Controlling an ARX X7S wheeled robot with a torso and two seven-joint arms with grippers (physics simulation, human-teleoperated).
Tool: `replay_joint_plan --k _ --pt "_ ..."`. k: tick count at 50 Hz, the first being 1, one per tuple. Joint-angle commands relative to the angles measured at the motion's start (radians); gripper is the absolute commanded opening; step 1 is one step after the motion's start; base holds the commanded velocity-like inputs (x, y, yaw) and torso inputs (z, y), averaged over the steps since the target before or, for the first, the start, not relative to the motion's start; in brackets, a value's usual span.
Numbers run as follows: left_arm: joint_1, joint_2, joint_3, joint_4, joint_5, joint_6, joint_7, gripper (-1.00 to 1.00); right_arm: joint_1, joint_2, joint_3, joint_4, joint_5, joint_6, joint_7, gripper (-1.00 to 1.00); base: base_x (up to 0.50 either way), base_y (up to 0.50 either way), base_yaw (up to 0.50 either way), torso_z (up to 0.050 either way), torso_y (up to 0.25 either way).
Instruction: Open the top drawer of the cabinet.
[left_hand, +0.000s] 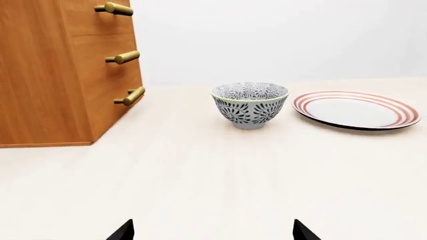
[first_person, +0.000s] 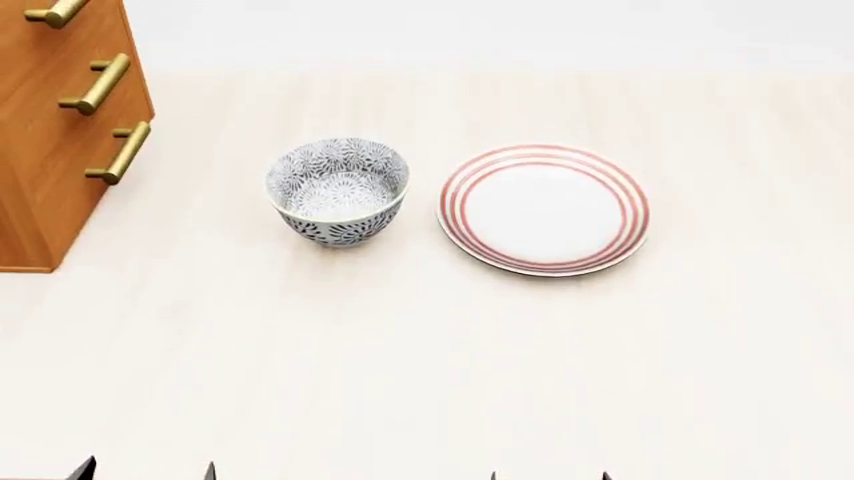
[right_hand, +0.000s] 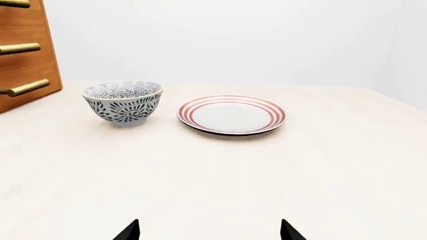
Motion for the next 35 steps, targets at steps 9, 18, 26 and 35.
replay_joint_plan --k 9,18,26,35 --pt "0.000 -0.003 0.001 0.011 -0.011 0.006 -0.003 1.00 0.008 0.002 -0.002 0.008 0.008 -0.003 0.007 1.00 0.00 0.00 0.00 0.050 0.000" --pt "0.001 -0.011 0.012 0.012 -0.020 0.025 -0.008 1.00 0.009 0.010 -0.009 0.007 0.019 0.002 0.016 1.00 0.03 0.00 0.00 0.033 0.000" --pt "0.002 -0.017 0.018 0.017 -0.030 0.018 -0.017 1.00 0.008 0.017 -0.017 0.001 0.026 0.007 0.023 1.00 0.49 0.00 0.00 0.000 0.000" --pt "0.000 -0.024 0.026 0.011 -0.036 0.023 -0.023 1.00 0.012 0.023 -0.026 0.007 0.033 0.003 0.030 1.00 0.50 0.00 0.00 0.000 0.000"
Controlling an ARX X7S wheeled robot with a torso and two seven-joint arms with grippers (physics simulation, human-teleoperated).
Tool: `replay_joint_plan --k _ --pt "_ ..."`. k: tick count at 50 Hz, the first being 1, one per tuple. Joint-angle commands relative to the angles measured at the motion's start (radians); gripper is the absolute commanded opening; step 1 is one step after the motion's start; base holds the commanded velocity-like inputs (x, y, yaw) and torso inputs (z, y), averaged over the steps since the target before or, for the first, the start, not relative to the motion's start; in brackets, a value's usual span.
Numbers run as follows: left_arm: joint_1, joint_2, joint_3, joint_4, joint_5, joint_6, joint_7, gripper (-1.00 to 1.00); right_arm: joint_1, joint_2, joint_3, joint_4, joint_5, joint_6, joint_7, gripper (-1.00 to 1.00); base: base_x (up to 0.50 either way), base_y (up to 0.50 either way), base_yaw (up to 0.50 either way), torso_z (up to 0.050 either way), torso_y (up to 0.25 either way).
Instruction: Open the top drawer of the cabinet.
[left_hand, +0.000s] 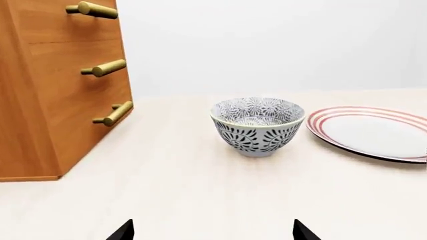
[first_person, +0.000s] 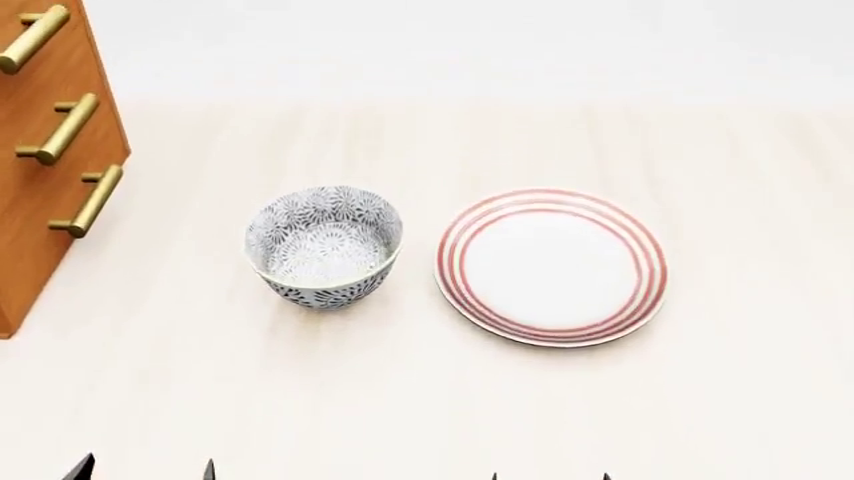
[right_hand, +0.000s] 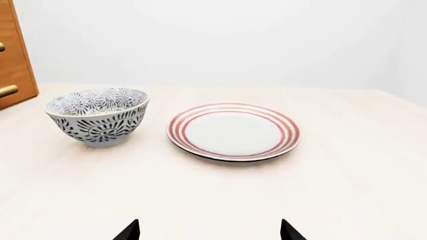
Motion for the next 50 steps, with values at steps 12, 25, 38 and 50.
replay_joint_plan --k 12,25,38,50 --pt "-0.001 0.001 -0.002 0.006 -0.007 0.004 0.005 1.00 0.005 -0.002 0.002 -0.001 0.006 0.001 -0.002 1.00 0.50 0.00 0.00 0.000 0.000" --pt "-0.002 -0.007 0.008 0.006 -0.014 0.002 -0.006 1.00 0.004 0.006 -0.008 0.004 0.015 -0.007 0.005 1.00 0.50 0.00 0.00 0.000 0.000" --pt "-0.002 -0.015 0.018 0.008 -0.022 0.000 -0.014 1.00 0.006 0.013 -0.017 0.005 0.024 -0.007 0.014 1.00 0.50 0.00 0.00 0.000 0.001" --pt "-0.006 -0.020 0.026 0.002 -0.028 0.006 -0.021 1.00 0.006 0.019 -0.025 0.007 0.033 -0.016 0.018 1.00 0.46 0.00 0.00 0.000 0.000"
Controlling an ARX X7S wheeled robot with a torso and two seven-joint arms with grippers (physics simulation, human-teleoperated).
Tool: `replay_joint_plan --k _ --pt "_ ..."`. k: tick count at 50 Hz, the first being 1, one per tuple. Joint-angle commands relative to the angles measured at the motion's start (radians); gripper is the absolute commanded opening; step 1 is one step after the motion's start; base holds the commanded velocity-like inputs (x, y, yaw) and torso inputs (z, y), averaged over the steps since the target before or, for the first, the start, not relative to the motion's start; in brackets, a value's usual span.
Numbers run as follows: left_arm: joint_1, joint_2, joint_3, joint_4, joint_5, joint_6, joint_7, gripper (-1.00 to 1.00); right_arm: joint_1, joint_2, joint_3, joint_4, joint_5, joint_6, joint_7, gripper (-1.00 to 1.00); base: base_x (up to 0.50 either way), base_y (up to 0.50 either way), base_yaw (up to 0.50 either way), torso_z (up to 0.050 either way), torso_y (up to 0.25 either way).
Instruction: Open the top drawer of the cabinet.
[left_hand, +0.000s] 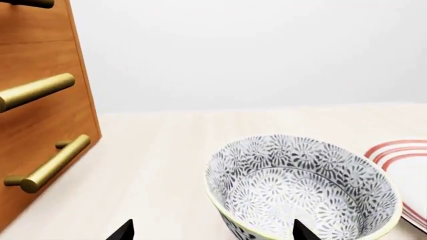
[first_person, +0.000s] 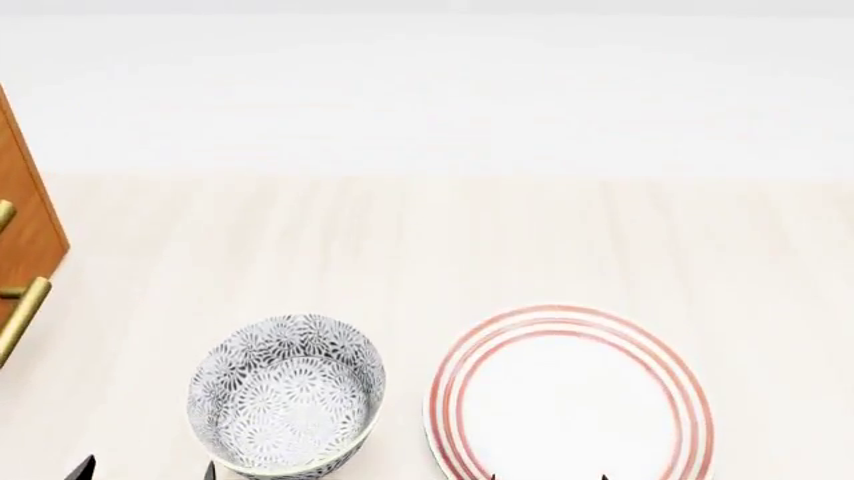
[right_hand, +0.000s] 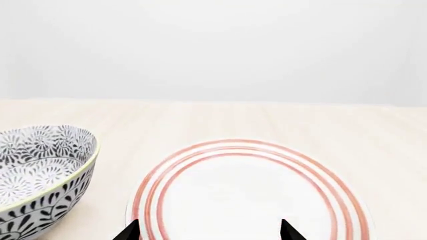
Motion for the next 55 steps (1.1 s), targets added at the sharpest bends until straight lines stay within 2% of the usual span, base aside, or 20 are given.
replay_joint_plan --k 1,7,33,41,55 --pt "0.000 0.013 -0.015 0.004 0.002 0.004 0.016 1.00 0.002 -0.012 0.013 0.004 -0.005 -0.008 -0.016 1.00 0.00 0.00 0.00 0.000 0.000" --pt "0.000 0.010 -0.013 0.005 -0.002 0.003 0.011 1.00 0.002 -0.006 0.004 0.001 -0.009 -0.018 -0.016 1.00 0.00 0.05 0.00 0.000 0.000" --pt "-0.004 -0.002 0.002 0.001 -0.012 0.007 -0.005 1.00 0.007 0.005 -0.012 0.011 0.005 -0.024 -0.005 1.00 0.00 0.50 0.00 0.000 0.000" --pt "-0.012 -0.011 0.016 0.001 0.010 -0.005 -0.018 1.00 0.008 0.007 -0.015 0.011 0.014 -0.020 -0.002 1.00 0.00 0.01 0.00 0.000 0.000" --pt "-0.087 -0.083 0.194 -0.011 0.282 -0.133 -0.027 1.00 0.006 0.014 -0.021 0.004 0.024 -0.012 0.006 1.00 0.00 0.00 0.00 0.000 0.000"
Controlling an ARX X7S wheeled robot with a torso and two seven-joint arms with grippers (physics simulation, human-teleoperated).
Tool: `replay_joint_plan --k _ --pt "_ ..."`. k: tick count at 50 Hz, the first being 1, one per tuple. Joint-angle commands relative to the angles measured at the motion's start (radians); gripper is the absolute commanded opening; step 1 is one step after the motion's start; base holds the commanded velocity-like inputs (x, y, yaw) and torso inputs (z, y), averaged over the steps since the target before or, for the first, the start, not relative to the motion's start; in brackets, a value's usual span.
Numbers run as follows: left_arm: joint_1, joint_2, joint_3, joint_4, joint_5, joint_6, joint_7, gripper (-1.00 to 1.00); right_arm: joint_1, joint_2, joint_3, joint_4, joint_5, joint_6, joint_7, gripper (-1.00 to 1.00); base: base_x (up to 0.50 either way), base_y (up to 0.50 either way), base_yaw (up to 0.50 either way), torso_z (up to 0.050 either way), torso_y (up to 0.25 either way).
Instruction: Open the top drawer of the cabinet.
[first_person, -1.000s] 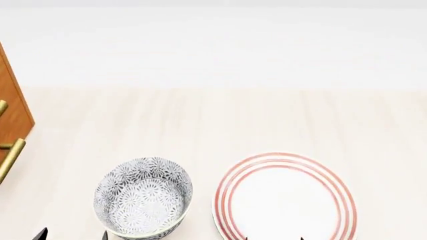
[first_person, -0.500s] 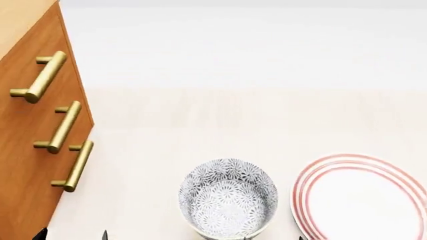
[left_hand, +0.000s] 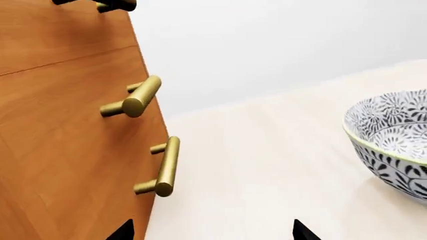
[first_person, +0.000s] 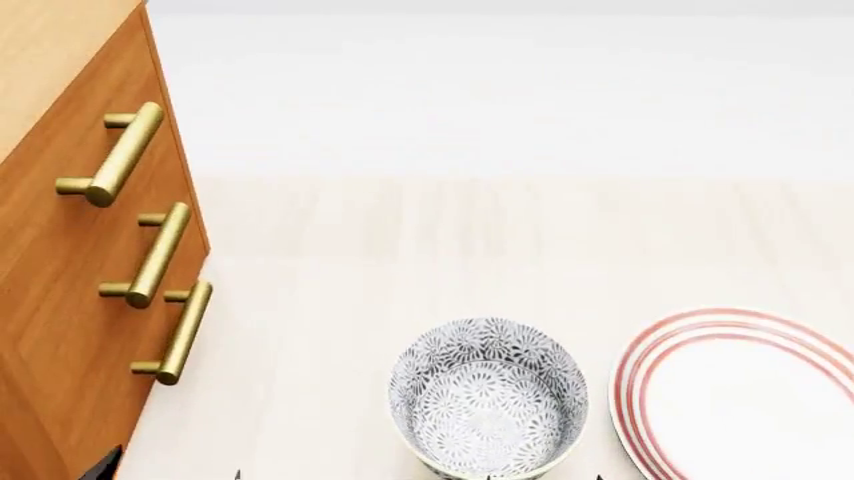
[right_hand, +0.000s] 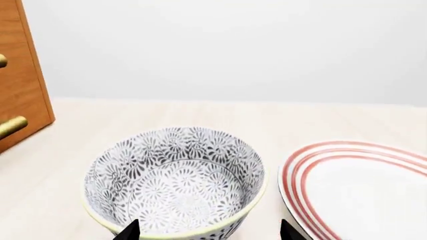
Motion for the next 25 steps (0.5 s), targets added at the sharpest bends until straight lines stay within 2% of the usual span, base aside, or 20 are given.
replay_joint_plan --k 1,13,22,25 --pt "-0.070 -0.032 0.097 -0.022 0.207 -0.090 0.011 1.00 0.000 -0.012 0.016 0.001 -0.008 -0.004 -0.015 1.00 0.00 0.00 0.00 0.000 0.000" --pt "-0.234 -0.059 0.169 -0.035 0.402 -0.246 0.011 1.00 0.000 -0.007 0.009 0.002 -0.004 -0.009 -0.010 1.00 0.00 0.00 0.00 0.000 0.000" --pt "-0.369 -0.059 0.270 -0.031 0.646 -0.448 0.026 1.00 0.002 -0.004 0.004 0.008 -0.003 -0.022 -0.008 1.00 0.00 0.00 0.00 0.000 0.000" --pt "-0.391 -0.065 0.293 -0.034 0.676 -0.459 0.041 1.00 0.003 -0.003 0.003 0.011 -0.001 -0.024 -0.008 1.00 0.00 0.00 0.00 0.000 0.000"
